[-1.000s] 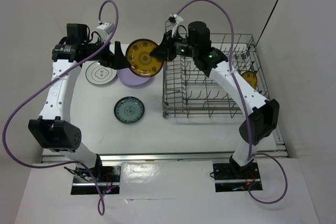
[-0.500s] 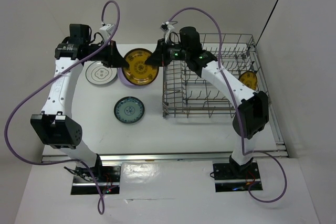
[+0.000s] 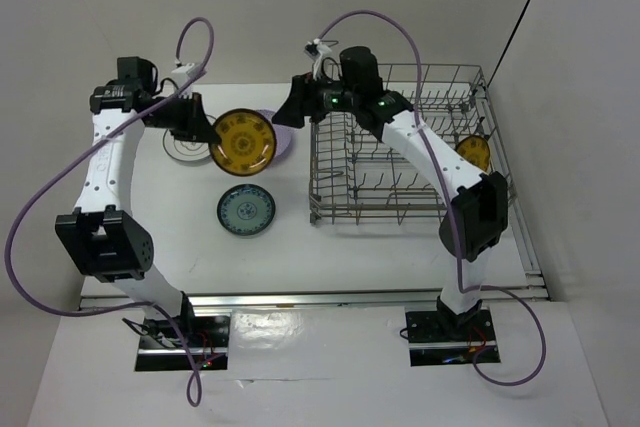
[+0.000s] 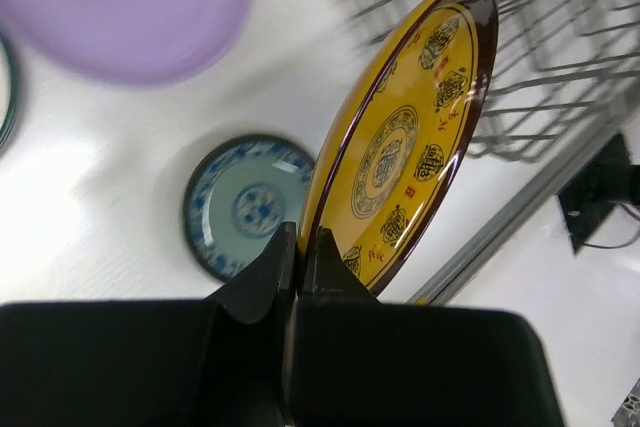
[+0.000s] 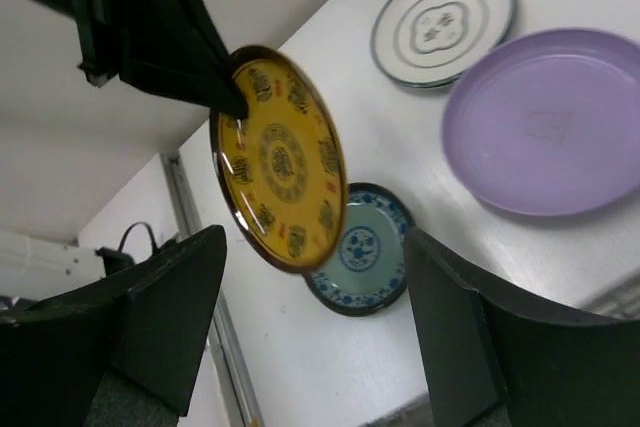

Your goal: Unload the plates from the dish rack

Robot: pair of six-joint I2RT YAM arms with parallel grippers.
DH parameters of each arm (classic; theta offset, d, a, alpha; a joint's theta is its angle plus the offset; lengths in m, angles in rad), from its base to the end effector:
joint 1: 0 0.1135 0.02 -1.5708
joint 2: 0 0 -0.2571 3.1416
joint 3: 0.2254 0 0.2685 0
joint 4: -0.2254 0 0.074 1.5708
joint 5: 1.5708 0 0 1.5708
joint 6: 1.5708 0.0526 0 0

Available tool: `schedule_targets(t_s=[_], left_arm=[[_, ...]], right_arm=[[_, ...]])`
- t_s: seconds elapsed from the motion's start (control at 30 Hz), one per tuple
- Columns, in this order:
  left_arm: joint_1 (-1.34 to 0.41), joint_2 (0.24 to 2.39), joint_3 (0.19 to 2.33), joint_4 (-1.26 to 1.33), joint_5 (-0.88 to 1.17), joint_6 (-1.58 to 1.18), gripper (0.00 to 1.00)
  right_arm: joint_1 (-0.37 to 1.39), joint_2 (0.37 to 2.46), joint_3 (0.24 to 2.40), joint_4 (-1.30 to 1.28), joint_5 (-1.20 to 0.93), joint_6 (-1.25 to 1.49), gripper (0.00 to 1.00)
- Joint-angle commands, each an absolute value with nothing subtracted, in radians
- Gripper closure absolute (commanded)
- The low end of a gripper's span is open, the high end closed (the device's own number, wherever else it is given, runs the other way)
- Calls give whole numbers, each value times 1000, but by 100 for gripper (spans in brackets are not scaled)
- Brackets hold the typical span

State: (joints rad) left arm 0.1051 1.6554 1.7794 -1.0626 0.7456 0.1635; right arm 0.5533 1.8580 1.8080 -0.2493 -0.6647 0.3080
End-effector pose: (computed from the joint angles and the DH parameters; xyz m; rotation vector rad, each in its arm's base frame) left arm 0.3623 0.0023 0.3707 0.3630 2.3019 -0.7946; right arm 0.3807 0.2733 0.3729 -0.7216 1.8493 1.1960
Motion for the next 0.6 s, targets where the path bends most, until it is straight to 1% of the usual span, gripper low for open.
schedule_targets(t_s=[0.0,0.1,0.13,0.27,0.43,0.5,0.57], left_arm=[[158,1677,1697,-1091,666,210,100],[158,1732,1617,-1123,626,286,100],[158,1747,1596,-1134,626,307,100],[158,1805,1494,-1095,537,319,100],[146,1888,1485,-1083,496,319,100],[135,1916,1485,-1083,483,319,96],[126,1950,1485,-1083,483,319,89]], right_arm=[[480,1738,1833,-270,-597,305,21],[453,1672,1824,-305,-543,261,21],[434,1660,1812,-314,-522,261,20],[384,1599,1773,-328,-508,250,20],[348,1577,1743,-328,-508,250,18],[348,1556,1743,-328,-508,241,18],[339,1546,1721,-328,-497,241,18]])
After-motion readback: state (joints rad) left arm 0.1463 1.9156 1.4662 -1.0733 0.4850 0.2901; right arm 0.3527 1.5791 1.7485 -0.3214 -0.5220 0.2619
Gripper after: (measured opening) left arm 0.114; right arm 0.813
